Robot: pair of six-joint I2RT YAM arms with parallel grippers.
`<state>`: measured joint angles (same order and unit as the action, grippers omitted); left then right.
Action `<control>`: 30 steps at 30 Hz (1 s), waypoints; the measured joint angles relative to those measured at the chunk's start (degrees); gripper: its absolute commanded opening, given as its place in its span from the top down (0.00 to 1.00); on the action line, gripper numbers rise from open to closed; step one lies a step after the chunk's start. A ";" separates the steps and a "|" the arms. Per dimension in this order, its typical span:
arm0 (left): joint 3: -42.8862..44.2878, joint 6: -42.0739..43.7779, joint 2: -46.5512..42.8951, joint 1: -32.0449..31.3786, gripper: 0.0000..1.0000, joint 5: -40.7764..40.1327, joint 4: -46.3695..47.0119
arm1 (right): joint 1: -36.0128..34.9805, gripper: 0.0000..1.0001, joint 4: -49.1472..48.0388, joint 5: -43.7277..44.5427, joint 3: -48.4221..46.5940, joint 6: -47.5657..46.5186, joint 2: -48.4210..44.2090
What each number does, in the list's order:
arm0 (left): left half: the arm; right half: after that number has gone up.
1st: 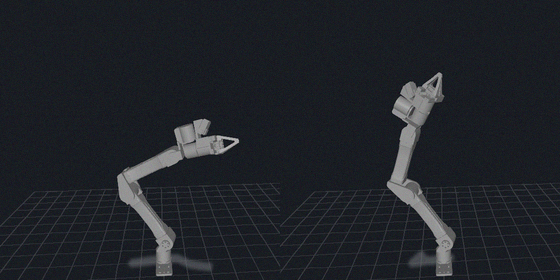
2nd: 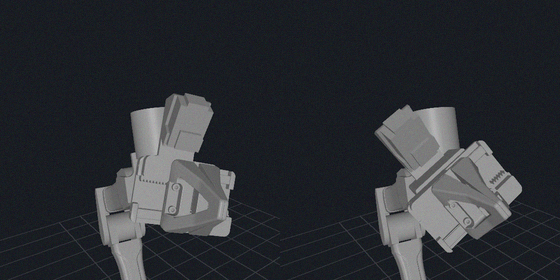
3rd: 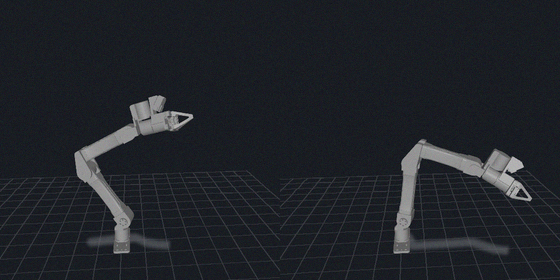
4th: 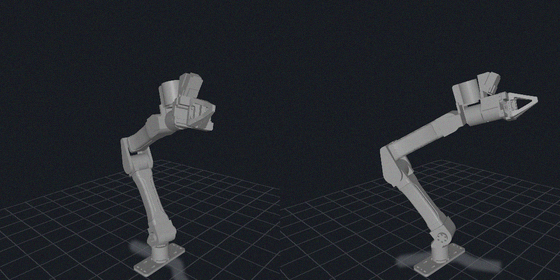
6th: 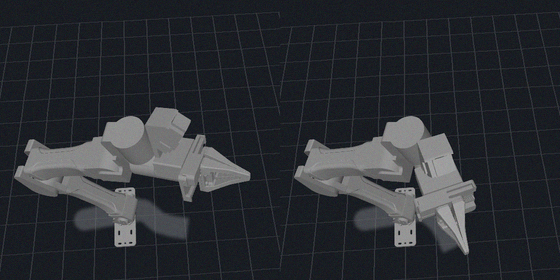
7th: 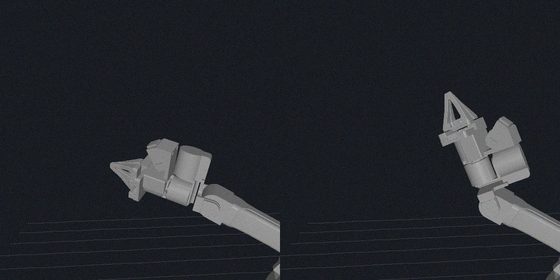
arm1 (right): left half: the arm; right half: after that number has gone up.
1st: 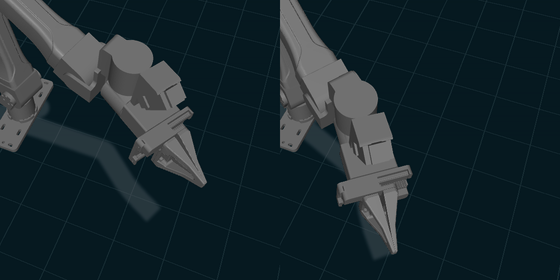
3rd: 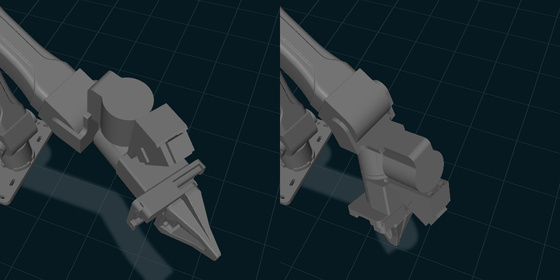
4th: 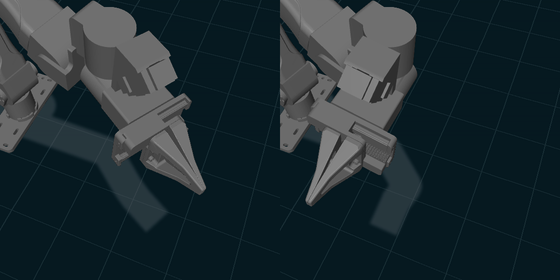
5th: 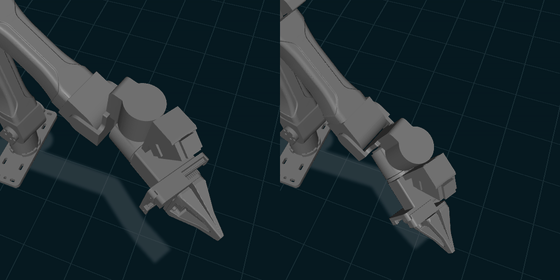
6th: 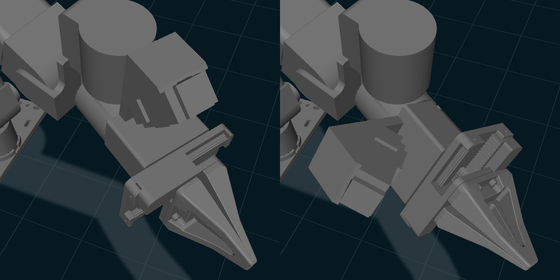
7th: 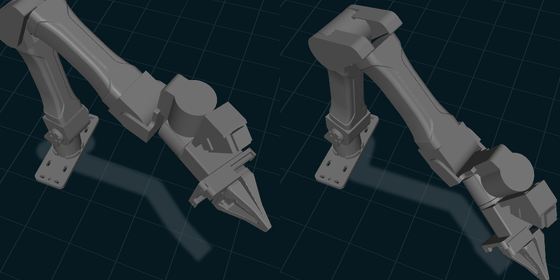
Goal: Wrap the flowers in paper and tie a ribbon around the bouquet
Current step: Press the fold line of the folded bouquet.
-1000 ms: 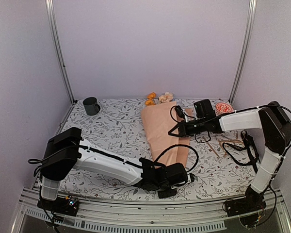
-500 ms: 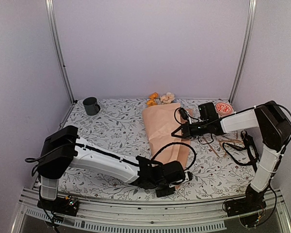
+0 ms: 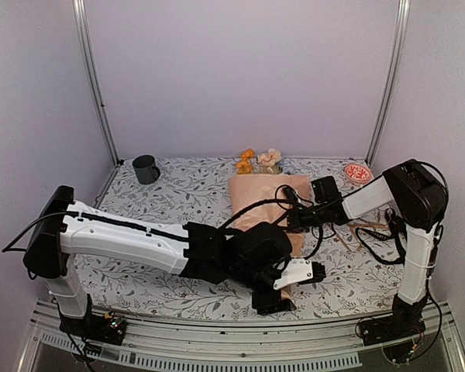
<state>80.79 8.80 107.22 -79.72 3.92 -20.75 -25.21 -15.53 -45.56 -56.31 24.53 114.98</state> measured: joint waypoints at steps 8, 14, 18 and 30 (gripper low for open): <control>12.09 -0.35 9.42 2.84 0.63 -3.65 1.29 | 0.00 0.99 -1.27 -0.07 0.26 1.01 0.17; 26.95 -0.68 25.51 6.43 0.68 -13.49 -6.78 | 0.00 0.99 -1.31 -0.26 0.26 1.53 0.15; 27.89 -1.88 29.40 7.32 0.71 -18.58 -12.46 | 0.00 0.99 -1.18 -0.52 0.26 1.53 -0.20; 25.90 -7.04 28.74 8.02 0.75 -17.68 -12.50 | 0.35 0.99 7.15 0.94 -2.05 -0.04 -8.74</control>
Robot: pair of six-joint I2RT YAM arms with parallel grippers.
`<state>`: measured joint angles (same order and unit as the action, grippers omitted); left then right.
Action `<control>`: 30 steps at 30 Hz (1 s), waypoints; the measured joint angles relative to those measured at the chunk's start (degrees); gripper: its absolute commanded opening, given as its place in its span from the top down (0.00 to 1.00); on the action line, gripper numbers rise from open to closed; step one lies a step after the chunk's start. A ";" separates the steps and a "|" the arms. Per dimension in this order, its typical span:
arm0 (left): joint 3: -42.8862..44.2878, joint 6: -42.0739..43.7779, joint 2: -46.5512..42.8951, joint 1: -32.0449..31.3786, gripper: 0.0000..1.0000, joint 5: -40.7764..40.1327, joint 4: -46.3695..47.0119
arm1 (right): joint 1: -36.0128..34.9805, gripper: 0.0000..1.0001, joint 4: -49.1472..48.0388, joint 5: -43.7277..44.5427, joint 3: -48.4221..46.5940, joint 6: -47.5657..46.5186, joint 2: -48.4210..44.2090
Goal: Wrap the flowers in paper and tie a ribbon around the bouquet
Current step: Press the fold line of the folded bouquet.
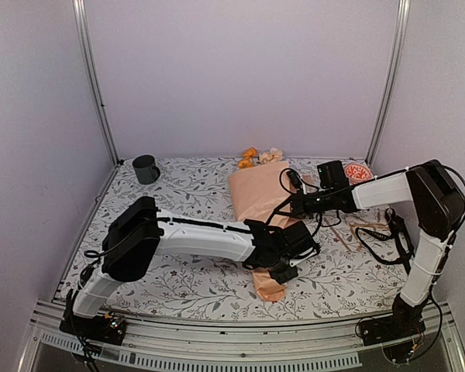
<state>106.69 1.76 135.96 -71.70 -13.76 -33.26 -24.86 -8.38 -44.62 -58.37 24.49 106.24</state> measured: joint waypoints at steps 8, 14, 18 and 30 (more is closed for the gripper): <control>-1.92 -1.36 -1.14 0.35 0.60 2.14 1.79 | 2.78 0.99 1.42 3.48 2.12 -1.49 4.09; -6.14 1.40 -5.70 -0.72 0.48 5.01 5.29 | 3.98 0.99 -1.97 2.73 4.35 -0.98 8.41; -10.10 2.99 -13.86 -2.14 0.50 11.04 10.12 | 4.02 0.99 -3.48 2.49 4.37 -0.83 9.25; -27.32 -5.64 -30.10 6.93 0.79 7.15 19.67 | 4.04 0.99 -5.68 2.21 4.90 0.22 9.46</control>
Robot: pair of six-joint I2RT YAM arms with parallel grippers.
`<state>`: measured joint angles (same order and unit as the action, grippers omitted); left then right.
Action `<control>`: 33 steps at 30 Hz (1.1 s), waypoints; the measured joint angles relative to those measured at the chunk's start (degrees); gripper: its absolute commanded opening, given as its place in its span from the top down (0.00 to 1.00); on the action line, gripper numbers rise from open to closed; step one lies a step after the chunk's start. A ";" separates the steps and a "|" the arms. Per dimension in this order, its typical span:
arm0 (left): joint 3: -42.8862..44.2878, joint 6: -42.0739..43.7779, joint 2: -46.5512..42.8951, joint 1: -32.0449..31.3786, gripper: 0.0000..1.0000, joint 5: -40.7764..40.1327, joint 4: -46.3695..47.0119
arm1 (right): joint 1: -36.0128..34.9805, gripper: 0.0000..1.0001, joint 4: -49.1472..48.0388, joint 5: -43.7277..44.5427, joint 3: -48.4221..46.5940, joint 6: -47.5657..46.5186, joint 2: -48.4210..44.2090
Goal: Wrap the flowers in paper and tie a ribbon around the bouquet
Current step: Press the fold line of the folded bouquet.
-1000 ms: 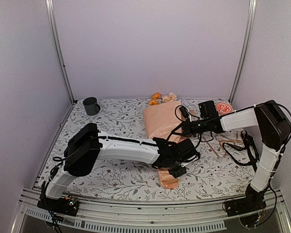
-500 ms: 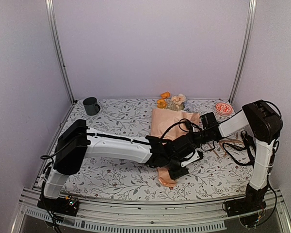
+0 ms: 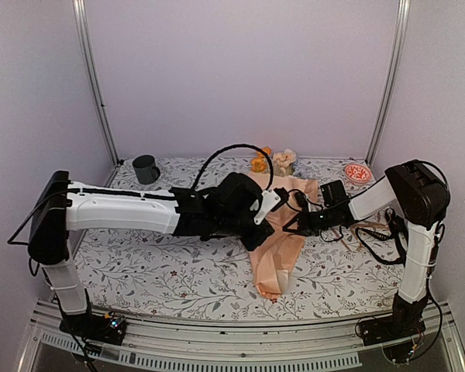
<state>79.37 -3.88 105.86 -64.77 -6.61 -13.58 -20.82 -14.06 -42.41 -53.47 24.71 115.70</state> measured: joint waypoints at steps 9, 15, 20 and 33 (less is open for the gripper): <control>-2.73 0.07 9.07 -2.23 0.70 -3.78 -2.23 | 0.00 0.99 -0.55 0.00 0.28 0.07 0.00; 3.74 4.22 13.84 -8.52 0.67 -5.22 -0.74 | 0.02 0.99 -1.73 0.02 0.85 0.98 0.00; 5.73 5.84 17.73 -9.79 0.68 -4.24 -1.81 | 0.04 0.99 -2.80 0.02 1.33 1.60 0.00; 2.64 5.70 17.86 -8.52 0.69 0.20 0.98 | 0.07 0.86 -0.66 0.96 2.34 2.19 -4.76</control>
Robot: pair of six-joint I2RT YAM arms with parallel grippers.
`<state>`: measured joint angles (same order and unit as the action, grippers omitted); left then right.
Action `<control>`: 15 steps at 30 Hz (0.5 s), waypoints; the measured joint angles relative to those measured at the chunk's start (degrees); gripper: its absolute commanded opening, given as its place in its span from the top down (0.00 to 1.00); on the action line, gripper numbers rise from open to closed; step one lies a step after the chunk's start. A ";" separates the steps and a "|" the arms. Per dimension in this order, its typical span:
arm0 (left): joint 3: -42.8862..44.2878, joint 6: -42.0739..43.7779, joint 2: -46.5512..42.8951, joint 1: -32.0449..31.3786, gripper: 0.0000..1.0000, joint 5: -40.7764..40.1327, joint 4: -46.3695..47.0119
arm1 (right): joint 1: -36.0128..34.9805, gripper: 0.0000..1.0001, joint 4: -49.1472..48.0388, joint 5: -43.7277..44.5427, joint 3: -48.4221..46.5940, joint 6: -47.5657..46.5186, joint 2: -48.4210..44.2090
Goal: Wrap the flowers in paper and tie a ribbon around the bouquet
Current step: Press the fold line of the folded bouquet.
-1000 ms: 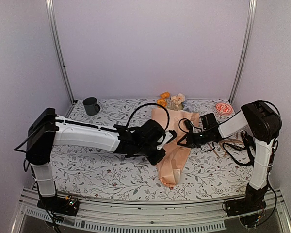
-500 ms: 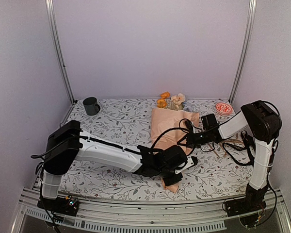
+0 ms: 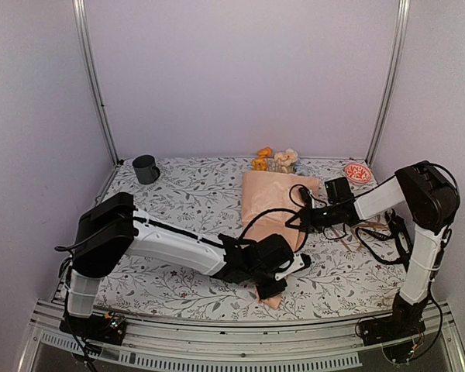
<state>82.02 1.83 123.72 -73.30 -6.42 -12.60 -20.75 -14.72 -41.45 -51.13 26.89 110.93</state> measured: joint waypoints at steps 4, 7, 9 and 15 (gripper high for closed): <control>-1.53 -0.07 -0.76 0.66 0.69 1.81 1.53 | 0.33 0.69 2.05 2.32 0.13 0.09 -5.64; -1.95 -0.11 -0.81 1.01 0.69 2.93 2.32 | 1.38 0.49 2.82 3.69 0.37 0.37 -8.94; -2.10 -0.11 -0.81 1.16 0.69 3.50 2.69 | 2.36 0.33 3.28 4.81 1.18 0.74 -10.27; -2.36 -0.09 -0.81 1.44 0.69 4.85 3.21 | 4.24 0.01 7.17 9.60 6.45 2.60 -15.87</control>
<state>79.66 1.74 122.91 -71.85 -1.56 -9.39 -16.51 -7.55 -31.86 -44.69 29.50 95.07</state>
